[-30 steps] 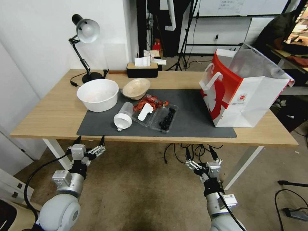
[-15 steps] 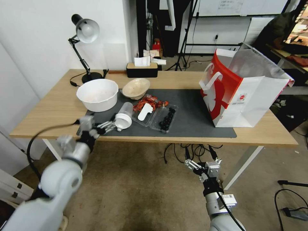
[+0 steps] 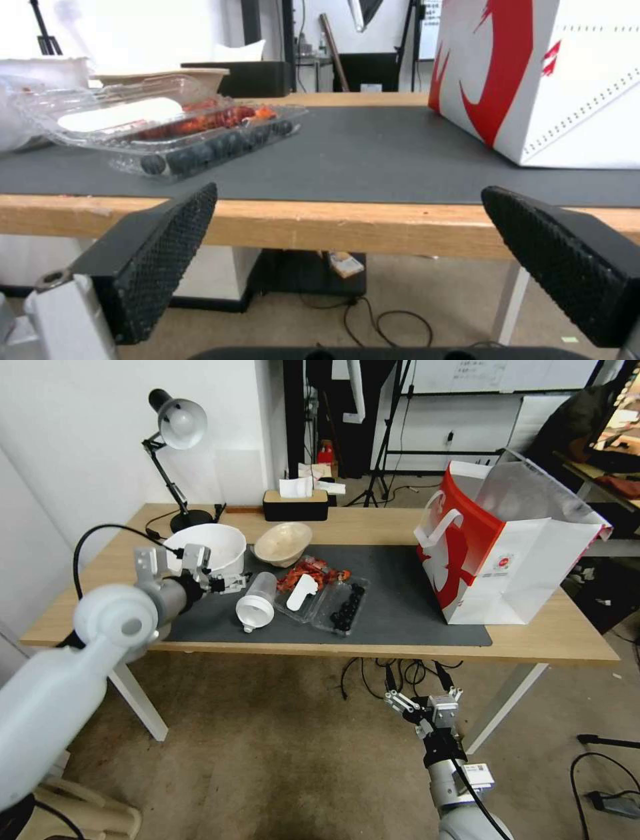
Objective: Pick up the trash from the table and place it into the takeout bag.
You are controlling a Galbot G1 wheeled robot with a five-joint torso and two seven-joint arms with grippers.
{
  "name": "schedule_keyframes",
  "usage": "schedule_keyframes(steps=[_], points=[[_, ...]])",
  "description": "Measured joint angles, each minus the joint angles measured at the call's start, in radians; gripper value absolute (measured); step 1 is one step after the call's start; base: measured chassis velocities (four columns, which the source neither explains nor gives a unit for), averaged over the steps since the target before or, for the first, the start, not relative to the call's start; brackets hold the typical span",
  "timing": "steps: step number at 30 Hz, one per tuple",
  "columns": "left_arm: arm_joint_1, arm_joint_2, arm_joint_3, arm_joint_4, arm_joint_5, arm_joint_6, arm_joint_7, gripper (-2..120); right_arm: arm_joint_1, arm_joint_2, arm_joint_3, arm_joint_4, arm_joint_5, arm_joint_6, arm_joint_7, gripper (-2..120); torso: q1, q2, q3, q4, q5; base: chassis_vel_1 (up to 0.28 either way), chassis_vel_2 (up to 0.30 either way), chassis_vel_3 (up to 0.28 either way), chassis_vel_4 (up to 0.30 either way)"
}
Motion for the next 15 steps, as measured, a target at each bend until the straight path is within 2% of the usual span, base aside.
schedule_keyframes(steps=[2, 4, 5, 15], points=[[-0.039, 0.003, 0.037, 0.007, -0.047, 0.0, -0.024, 100, -0.002, 0.0, 0.001, 0.0, -0.001, 0.0, 0.0, 100, 0.0, 0.0, 0.0, -0.0001, 0.0001, 0.0, 0.0, 0.0, 0.0], [-0.04, 0.003, 0.039, 0.008, -0.048, 0.0, -0.025, 100, -0.003, 0.001, 0.002, 0.0, -0.001, 0.0, 0.0, 100, 0.0, 0.0, 0.0, -0.0001, 0.0002, 0.0, 0.0, 0.0, 0.0], [-0.061, 0.0, 0.076, 0.015, -0.069, 0.0, -0.046, 100, -0.005, 0.001, 0.002, 0.0, -0.001, 0.0, 0.001, 100, 0.0, 0.0, 0.0, 0.0, 0.0, 0.0, 0.0, 0.0, 0.0], [-0.092, -0.017, 0.169, 0.023, -0.078, -0.005, -0.093, 100, -0.004, -0.005, 0.006, 0.0, 0.0, 0.003, 0.001, 100, 0.0, 0.0, 0.0, 0.0, -0.0001, 0.0, 0.0, 0.0, 0.0]])
